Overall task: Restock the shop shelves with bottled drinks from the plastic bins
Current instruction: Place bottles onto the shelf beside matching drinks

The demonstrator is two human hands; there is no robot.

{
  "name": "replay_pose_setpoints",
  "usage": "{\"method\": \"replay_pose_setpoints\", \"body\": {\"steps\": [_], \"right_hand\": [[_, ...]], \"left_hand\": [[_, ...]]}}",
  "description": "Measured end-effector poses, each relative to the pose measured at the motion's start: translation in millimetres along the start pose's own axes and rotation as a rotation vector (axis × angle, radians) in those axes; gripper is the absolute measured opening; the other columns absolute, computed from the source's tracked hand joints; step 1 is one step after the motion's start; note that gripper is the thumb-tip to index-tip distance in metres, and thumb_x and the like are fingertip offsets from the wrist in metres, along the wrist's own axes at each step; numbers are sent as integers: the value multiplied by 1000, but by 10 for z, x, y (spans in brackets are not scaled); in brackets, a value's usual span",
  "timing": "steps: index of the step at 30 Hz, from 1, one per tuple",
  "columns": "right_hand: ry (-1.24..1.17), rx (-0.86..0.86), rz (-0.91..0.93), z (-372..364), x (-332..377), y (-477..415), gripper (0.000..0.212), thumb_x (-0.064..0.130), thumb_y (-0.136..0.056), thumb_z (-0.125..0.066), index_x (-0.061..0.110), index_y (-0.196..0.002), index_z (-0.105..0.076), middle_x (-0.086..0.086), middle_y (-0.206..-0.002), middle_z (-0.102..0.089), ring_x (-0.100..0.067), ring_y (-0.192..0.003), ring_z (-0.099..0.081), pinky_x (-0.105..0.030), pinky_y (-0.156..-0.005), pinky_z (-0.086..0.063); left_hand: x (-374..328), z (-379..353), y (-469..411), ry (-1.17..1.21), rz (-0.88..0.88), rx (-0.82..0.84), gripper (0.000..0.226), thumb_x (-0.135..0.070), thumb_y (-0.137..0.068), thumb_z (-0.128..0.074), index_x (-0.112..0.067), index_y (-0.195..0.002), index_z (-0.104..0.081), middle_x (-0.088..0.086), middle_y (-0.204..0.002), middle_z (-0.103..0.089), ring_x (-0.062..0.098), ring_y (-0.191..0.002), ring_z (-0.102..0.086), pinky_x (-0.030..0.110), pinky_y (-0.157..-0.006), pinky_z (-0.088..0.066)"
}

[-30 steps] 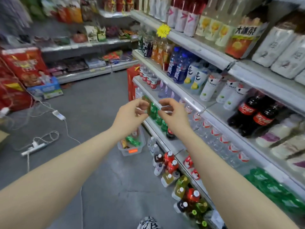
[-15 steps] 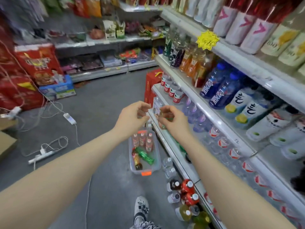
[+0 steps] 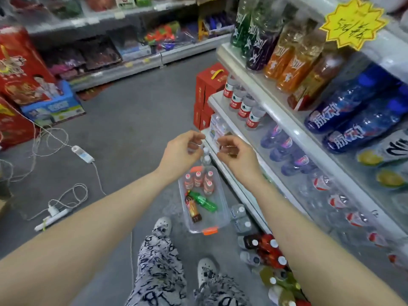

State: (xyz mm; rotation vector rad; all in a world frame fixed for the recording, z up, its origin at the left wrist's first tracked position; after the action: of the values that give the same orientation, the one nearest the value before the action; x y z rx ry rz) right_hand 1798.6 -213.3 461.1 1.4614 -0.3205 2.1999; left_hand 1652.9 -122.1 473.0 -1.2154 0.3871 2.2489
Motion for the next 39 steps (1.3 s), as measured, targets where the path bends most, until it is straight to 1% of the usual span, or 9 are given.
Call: {"method": "replay_pose_setpoints", "body": {"steps": [6,8,13,16,20,22,24,27,39], "right_hand": [[-12,-79,-188,-270,-569,-414,33,-13,-85,-66,11,-108,-64,-2,-105,-67,-3,-85,-61,-5,-73,-47],[30,-97,-214,-346,-778,-529,33,-10,-85,-67,11,-110,-65,-5,-109,-67,-6,-85,-61,-6,-74,-47],[87,-110,-325,-534,-1533,-669,36,-1,-85,-73,28,-103,-62,0,-104,-68,-20,-96,-67,-30,-87,-55],[64,-77,-386,-746,-2036,-667,37,-5,-89,-67,27,-107,-61,7,-100,-68,-15,-96,-66,-17,-84,-52],[31,-74,-434,-1132,-2823,-647,49,-18,-86,-60,25,-111,-63,-8,-100,-69,-7,-88,-64,-13,-86,-50],[25,-73,-482,-1355,-3276,-625,52,-19,-86,-56,24,-113,-65,11,-100,-68,7,-89,-63,-12,-86,-49],[3,-68,-538,-1576,-3731,-584,50,-19,-87,-53,18,-117,-68,18,-103,-67,2,-96,-64,-20,-90,-51],[-15,-44,-605,-1876,-4375,-522,46,-18,-87,-56,14,-118,-69,8,-109,-69,-9,-104,-66,-20,-93,-52],[4,95,-865,-2930,-6671,-214,41,-10,-82,-73,11,-117,-69,4,-106,-68,-12,-103,-66,-31,-103,-51]], "left_hand": [[612,-275,-646,5,-6,184,33,-5,-87,-65,-15,-119,-65,-7,-105,-62,8,-96,-61,17,-87,-49],[882,-418,-811,3,5,245,36,-7,-87,-65,-17,-122,-63,-3,-113,-64,11,-103,-62,26,-93,-51],[1586,-810,-1017,28,86,345,38,-13,-90,-67,-17,-127,-61,2,-123,-64,18,-109,-63,32,-95,-51],[2082,-1126,-1051,-11,104,392,38,-11,-90,-66,-21,-126,-61,2,-121,-63,18,-104,-63,37,-93,-53],[2908,-1649,-974,-3,226,454,45,-4,-88,-64,-21,-129,-58,-4,-121,-60,16,-106,-61,35,-94,-52],[3313,-1930,-904,8,287,468,44,-3,-89,-63,-18,-130,-58,-5,-116,-61,18,-103,-61,39,-93,-52],[3683,-2208,-838,20,322,479,44,-3,-88,-64,-17,-130,-57,-4,-112,-62,18,-99,-61,43,-90,-53],[4189,-2617,-761,37,349,491,47,-2,-87,-65,-20,-130,-57,-1,-118,-63,17,-102,-60,43,-92,-53],[5912,-4186,-470,-75,506,604,52,-8,-90,-61,-17,-139,-47,9,-128,-58,27,-113,-57,39,-96,-49]]}}
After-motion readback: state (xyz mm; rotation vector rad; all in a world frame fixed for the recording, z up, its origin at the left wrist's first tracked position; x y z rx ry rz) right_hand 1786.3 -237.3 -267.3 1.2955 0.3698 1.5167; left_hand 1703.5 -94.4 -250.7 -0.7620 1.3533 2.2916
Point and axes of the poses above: each hand's wrist, its own y-axis away from the middle knuckle, its own z-axis out of the back of the hand, x = y × z, the point moved 10 cm from there along -y, towards the middle knuckle
